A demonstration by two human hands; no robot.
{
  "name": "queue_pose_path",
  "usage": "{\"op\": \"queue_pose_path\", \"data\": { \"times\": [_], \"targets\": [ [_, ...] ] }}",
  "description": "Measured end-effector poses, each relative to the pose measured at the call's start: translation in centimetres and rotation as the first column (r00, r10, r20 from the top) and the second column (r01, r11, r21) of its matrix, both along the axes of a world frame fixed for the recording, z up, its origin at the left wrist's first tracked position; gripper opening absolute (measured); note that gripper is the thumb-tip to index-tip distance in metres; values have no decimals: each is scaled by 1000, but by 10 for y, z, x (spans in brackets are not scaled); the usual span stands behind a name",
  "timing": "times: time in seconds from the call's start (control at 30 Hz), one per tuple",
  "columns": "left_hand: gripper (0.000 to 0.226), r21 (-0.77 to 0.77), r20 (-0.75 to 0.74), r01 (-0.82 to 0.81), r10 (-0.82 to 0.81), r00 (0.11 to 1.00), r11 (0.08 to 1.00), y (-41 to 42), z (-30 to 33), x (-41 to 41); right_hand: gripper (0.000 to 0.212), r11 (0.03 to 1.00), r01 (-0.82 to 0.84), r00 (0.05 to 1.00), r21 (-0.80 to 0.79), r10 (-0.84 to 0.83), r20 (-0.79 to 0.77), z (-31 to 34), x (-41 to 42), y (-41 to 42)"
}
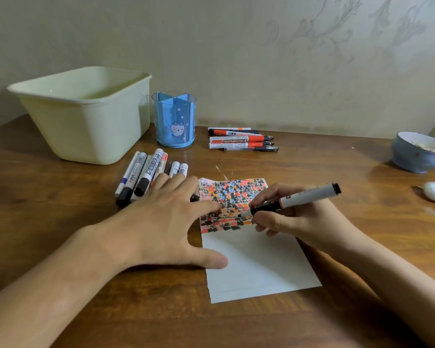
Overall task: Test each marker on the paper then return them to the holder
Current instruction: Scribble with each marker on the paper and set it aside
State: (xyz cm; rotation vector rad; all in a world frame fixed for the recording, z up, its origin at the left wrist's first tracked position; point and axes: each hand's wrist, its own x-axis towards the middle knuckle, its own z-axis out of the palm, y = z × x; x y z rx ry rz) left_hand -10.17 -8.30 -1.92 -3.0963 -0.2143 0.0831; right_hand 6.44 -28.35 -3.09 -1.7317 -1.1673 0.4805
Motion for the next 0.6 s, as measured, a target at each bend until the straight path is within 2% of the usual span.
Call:
{"op": "queue_pose_path", "data": {
  "times": [0.13, 0.23, 0.6],
  "targets": [
    [104, 10, -2, 7, -7, 1000, 1000, -1, 0, 0, 11, 999, 35, 997, 9, -36, 64, -5, -2, 2],
    [102, 4, -3, 3, -3, 1000, 1000, -1, 1, -1, 2, 997, 79, 996, 20, -79, 39, -8, -4, 3],
    [104, -29, -31, -5, 4, 1000, 1000, 0, 0, 1, 1, 996, 87, 994, -1, -87, 69, -10, -8, 5]
  ]
}}
